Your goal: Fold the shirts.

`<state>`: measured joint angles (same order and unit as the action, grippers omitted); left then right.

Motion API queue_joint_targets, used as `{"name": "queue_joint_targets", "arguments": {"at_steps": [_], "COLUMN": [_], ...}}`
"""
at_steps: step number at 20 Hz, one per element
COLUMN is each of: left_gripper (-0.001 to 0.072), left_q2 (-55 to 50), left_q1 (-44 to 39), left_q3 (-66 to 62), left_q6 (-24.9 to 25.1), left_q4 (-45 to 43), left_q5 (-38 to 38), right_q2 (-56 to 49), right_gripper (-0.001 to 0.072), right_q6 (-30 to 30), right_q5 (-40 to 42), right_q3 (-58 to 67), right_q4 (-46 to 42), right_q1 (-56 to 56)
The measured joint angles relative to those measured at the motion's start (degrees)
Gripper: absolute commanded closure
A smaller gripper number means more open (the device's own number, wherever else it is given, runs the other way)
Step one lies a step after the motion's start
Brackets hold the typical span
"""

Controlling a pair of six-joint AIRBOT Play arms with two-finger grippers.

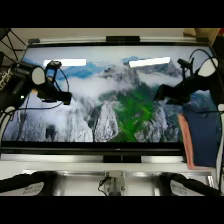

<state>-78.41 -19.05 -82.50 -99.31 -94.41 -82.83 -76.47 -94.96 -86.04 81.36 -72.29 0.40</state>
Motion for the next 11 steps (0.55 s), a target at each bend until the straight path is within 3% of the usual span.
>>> {"name": "queue_joint_targets", "arguments": {"at_steps": [11], "left_gripper": [0.0029], "left_q2": [0.04], "left_q1": [-0.13], "left_q3": [0.72], "left_q6": [-0.83], "left_q4": [0.15], "left_q5": [0.28], "right_q2": [-0.59], "right_gripper": [0.0029], "right_q6": [0.0], "right_q5": [-0.37], "right_q3": [0.0], "right_q4": [1.44], "right_q1": [0.72]}}
